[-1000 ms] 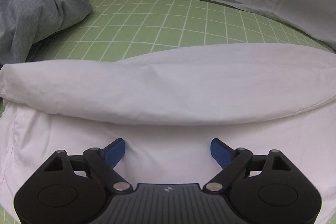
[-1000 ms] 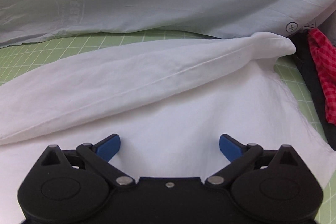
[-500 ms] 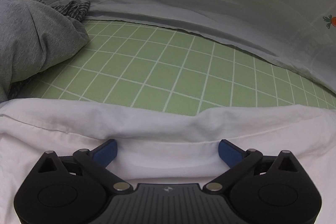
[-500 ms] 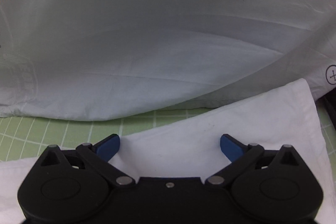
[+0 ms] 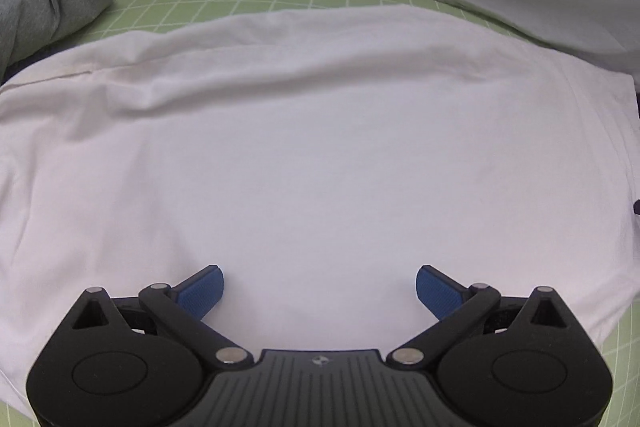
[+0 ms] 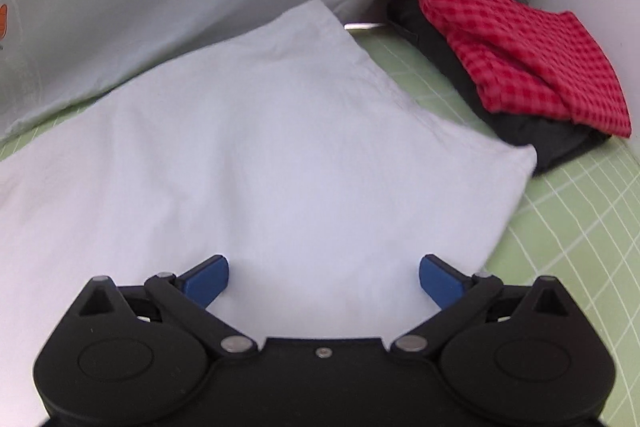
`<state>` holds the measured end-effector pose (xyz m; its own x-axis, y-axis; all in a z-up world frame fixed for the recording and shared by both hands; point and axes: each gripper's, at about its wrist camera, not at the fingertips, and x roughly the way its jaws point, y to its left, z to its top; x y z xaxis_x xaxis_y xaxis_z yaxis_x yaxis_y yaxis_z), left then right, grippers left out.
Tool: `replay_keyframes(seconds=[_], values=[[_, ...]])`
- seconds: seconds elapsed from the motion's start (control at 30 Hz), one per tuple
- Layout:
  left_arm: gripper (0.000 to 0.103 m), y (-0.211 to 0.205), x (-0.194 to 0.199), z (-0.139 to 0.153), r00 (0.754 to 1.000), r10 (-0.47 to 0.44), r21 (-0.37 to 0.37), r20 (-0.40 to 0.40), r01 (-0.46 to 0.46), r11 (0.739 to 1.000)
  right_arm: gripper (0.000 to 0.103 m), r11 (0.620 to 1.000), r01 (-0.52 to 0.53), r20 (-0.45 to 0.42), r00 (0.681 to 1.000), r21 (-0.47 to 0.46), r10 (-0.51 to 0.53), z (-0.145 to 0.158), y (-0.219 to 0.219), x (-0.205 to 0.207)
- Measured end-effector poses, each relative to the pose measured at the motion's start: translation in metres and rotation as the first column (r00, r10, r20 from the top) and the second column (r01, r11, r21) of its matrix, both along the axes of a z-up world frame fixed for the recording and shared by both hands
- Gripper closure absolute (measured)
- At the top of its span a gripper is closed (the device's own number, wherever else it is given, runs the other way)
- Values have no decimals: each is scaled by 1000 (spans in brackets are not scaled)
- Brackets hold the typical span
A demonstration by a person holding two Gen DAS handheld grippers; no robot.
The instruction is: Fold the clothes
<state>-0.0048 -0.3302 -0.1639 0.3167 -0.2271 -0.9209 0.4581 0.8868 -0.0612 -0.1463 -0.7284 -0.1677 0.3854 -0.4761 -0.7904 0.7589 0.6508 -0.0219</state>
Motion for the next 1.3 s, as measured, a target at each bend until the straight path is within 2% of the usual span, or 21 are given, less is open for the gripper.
replay_keyframes(seconds=[0.1, 0.27, 0.37, 0.47, 0.53, 0.63, 0.73, 0.8, 0.9, 1.03, 1.17, 1.23, 1.3], values=[[2, -9, -29, -2, 995, -92, 59, 31, 90, 994, 0, 1000, -3, 26, 1000, 29, 2, -2, 8, -24], [2, -8, -45, -3, 994, -106, 61, 34, 104, 993, 0, 999, -32, 19, 999, 29, 32, -3, 13, -43], [2, -8, -55, -2, 991, -112, 68, 67, 108, 992, 0, 999, -19, 11, 1000, 48, 19, -2, 11, -44], [2, -4, -57, 0, 992, -111, 56, 65, 108, 993, 0, 998, 3, 0, 1000, 65, -3, -1, 12, -44], [2, 2, -56, 6, 994, -98, 21, 57, 97, 995, 0, 997, 16, -10, 1000, 74, -15, 1, 16, -45], [2, 25, -52, 22, 999, -18, -97, 41, 22, 995, 0, 998, 10, -27, 1000, 66, -8, 7, 29, -47], [2, 57, -46, 36, 991, 125, -183, 42, -115, 976, 0, 998, 1, -19, 1000, 70, 0, 14, 44, -53], [2, 85, -40, 45, 965, 258, -223, 45, -242, 944, 0, 996, 0, -15, 1000, 84, 2, 17, 54, -55], [2, 134, -31, 52, 902, 431, -286, 20, -408, 867, 0, 995, -26, -26, 999, 93, 28, 19, 70, -56], [2, 201, -28, 51, 783, 622, -321, 4, -588, 742, 0, 995, -52, -49, 997, 83, 56, 23, 87, -55], [2, 260, -25, 38, 664, 748, -322, -19, -712, 624, 0, 996, -35, -55, 998, 82, 40, 29, 95, -53], [2, 282, -21, 31, 629, 777, -326, -25, -740, 589, 0, 996, -22, -54, 998, 83, 27, 32, 98, -53], [2, 295, -17, 27, 616, 787, -335, -31, -749, 572, 0, 996, -11, -57, 998, 84, 16, 36, 103, -52]])
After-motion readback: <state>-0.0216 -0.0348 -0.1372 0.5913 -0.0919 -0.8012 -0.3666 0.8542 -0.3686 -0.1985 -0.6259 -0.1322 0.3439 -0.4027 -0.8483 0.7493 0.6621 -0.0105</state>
